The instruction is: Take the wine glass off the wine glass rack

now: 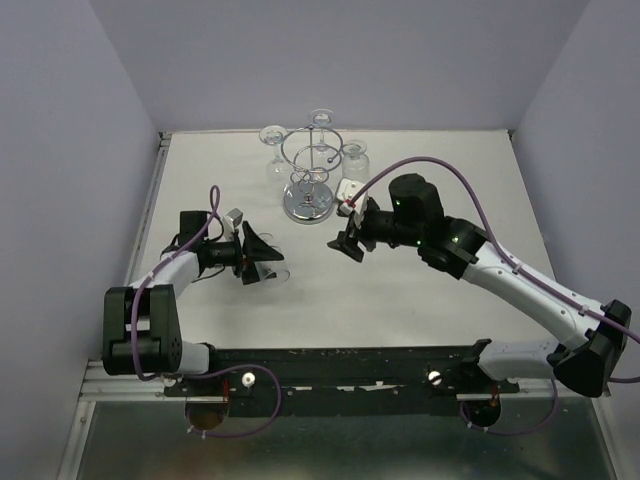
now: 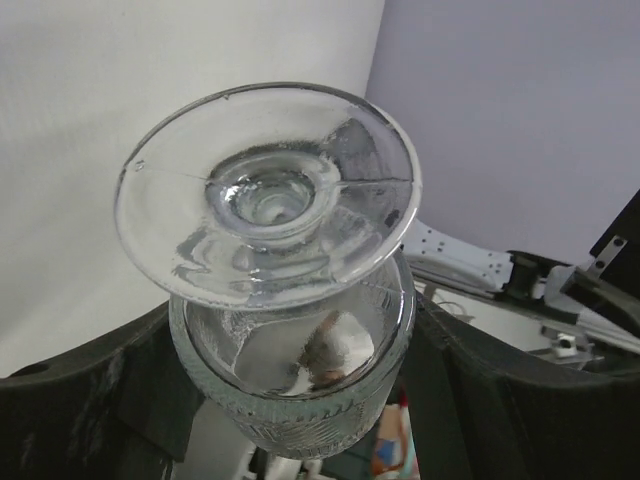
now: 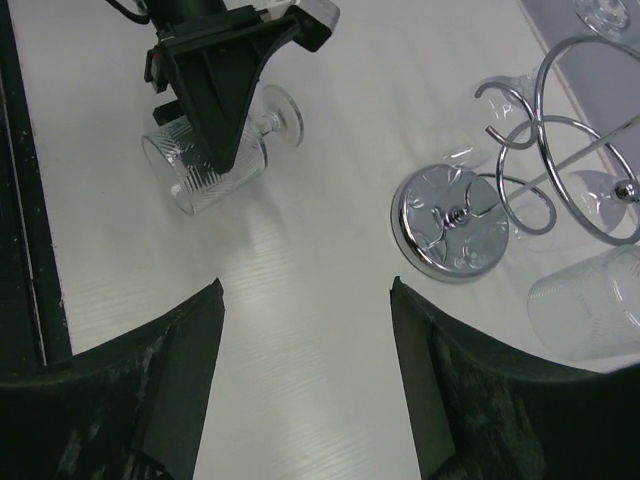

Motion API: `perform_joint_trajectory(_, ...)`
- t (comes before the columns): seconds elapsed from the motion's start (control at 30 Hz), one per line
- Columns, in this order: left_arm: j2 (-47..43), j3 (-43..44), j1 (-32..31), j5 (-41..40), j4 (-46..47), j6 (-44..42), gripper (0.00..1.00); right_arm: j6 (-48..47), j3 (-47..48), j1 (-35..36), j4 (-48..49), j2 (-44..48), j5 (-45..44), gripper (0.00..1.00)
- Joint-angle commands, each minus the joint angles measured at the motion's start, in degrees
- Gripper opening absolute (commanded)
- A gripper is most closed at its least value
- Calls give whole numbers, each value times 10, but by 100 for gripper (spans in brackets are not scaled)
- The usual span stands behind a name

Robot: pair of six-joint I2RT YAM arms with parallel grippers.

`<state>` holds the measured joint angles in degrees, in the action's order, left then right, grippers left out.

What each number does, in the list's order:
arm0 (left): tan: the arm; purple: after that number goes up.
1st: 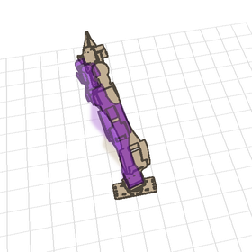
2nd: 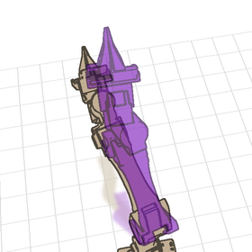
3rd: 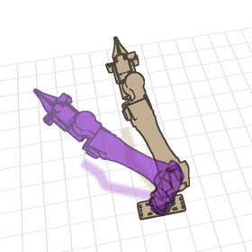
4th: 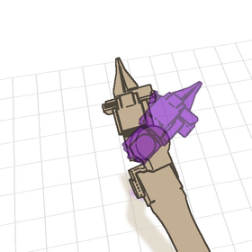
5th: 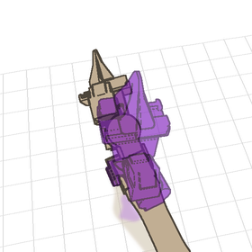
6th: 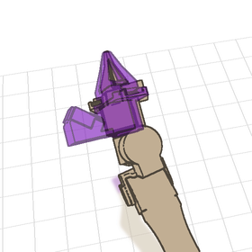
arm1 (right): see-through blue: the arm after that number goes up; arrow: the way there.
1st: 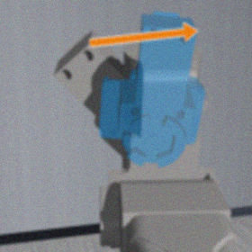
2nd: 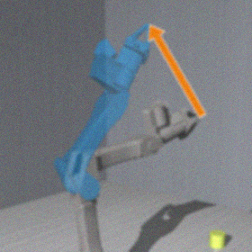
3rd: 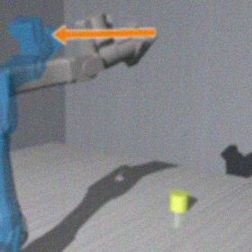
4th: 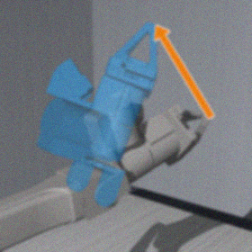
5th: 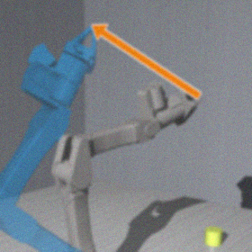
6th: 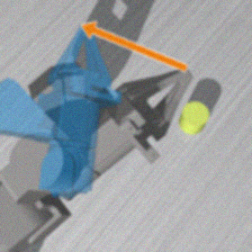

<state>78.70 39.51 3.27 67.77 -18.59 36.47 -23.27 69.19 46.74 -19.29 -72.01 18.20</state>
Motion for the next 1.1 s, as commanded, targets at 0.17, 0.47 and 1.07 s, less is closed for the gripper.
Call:
perform_joint_trajectory(0.17,74,-94,7,47,436,515,0,149,-28,21,30,-38,-60,68)
perform_joint_trajectory(0.47,117,-54,7,76,302,500,0,249,12,63,78,-141,-132,59)
perform_joint_trajectory(1.07,34,-76,25,37,174,494,0,350,80,109,97,-255,-198,49)
